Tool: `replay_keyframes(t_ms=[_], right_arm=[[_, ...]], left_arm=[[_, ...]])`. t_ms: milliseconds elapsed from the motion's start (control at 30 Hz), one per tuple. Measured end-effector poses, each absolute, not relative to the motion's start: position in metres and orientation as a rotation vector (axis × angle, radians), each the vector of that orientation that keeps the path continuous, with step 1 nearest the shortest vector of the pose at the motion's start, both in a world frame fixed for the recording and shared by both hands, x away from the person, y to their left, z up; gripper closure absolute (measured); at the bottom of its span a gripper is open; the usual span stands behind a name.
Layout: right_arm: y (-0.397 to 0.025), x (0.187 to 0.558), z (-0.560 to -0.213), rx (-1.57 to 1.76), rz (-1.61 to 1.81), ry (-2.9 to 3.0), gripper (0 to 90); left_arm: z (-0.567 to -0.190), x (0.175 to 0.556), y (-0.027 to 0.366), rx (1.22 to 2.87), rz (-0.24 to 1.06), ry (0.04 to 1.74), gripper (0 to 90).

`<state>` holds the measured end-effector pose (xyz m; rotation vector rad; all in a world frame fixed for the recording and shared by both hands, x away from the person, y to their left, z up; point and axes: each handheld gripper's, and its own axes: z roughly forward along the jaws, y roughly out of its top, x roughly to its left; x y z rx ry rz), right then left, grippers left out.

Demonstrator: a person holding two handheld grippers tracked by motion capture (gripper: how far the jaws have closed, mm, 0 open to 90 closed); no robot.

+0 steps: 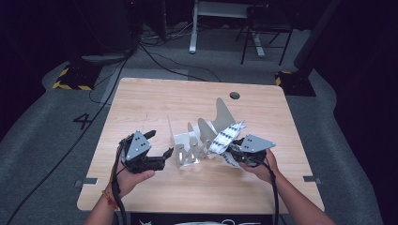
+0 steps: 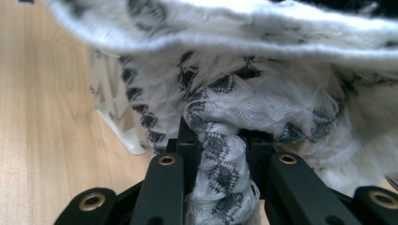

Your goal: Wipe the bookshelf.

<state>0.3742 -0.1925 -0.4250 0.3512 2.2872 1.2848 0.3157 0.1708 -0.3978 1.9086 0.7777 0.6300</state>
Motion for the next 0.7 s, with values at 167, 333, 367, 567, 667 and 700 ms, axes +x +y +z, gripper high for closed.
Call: replay_keyframes(t_ms=[167, 333, 367, 567, 667, 700], right_arm=[[-0.170, 0.371, -0.435, 0.292, 1.217, 2.321, 74.8], [-0.165, 0.380, -0.458, 0.325, 1.136, 2.379, 75.4], [-0.166, 0.383, -0.464, 0.353, 1.126, 2.400, 75.5], [-0.165, 0.388, -0.485, 0.384, 1.070, 2.483, 75.6], [-0.165, 0.386, -0.480, 0.365, 1.096, 2.475, 75.5], [-0.165, 0.384, -0.478, 0.356, 1.105, 2.469, 75.4]], left_arm=[[-0.427, 0.320, 0.164, 2.086, 0.704, 0.759, 17.7], [-0.456, 0.326, 0.158, 2.171, 0.661, 0.744, 18.9], [-0.460, 0.328, 0.158, 2.176, 0.644, 0.745, 19.1], [-0.483, 0.338, 0.153, 2.212, 0.538, 0.771, 19.6], [-0.487, 0.340, 0.149, 2.198, 0.516, 0.797, 19.4], [-0.487, 0.340, 0.147, 2.193, 0.526, 0.807, 19.1]])
